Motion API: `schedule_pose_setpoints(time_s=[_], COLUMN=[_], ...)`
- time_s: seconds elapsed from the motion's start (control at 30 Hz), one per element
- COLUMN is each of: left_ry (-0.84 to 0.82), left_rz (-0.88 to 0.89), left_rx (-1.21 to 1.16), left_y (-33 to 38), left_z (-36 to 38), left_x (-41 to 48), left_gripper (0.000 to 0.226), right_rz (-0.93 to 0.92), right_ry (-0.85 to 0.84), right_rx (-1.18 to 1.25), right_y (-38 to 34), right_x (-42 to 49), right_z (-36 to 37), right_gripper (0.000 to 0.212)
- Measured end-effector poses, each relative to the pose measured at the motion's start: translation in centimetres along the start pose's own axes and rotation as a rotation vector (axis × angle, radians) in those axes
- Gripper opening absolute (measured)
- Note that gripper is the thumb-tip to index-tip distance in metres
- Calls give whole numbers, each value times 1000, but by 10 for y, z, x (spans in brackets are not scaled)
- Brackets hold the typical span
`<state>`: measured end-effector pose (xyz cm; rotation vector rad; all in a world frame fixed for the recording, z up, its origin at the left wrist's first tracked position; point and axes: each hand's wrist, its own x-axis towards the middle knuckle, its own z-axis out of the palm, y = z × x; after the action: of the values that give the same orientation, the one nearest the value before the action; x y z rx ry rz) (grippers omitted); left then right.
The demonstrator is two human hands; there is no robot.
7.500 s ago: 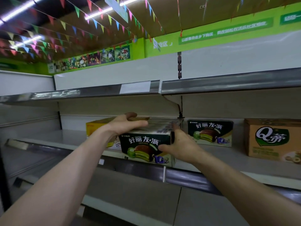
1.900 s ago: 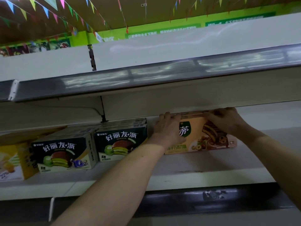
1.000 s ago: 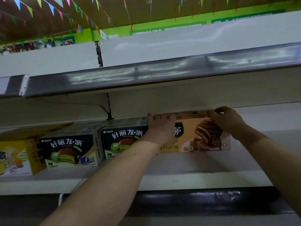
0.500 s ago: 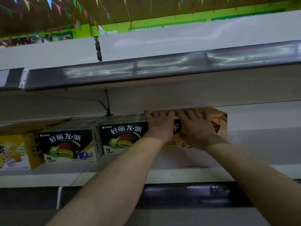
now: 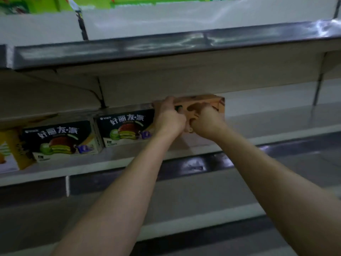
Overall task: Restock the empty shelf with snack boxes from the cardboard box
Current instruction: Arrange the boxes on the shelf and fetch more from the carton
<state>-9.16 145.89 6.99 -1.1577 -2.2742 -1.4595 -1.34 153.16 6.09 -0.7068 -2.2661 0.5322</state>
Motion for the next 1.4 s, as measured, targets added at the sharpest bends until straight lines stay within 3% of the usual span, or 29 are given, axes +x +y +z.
schedule_pose_setpoints(time_s=[0.13,0.33,0.6,0.97,1.23,1.4], left_ry=[26,-268,-712,-1258,-1524,-1582], left_rz=[-101,-262,-462,-307,-276,-319], left_rx=[-424,-776,-777,-769,-752,-752], left_y=[11,0,-43,15,81,123], left_z=[-7,-10,-13,-57,-86,-102], left_x=[-48,-141,-291,-465,-597,-671], left_gripper=[20,14,15,20,14,18], right_rz=[167,415,768,1016,1120,1196], right_ry=[135,353,514,799,958,1023], right_rx=[237,321,223,113,36,4], right_y=[-2,-15,-45,-96,-120,-125], right_x=[-60,-180,-343,-538,-680,-763], right_z=[-12,-1,32,-19,-77,-119], right_gripper=[31,27,28,17,17,17])
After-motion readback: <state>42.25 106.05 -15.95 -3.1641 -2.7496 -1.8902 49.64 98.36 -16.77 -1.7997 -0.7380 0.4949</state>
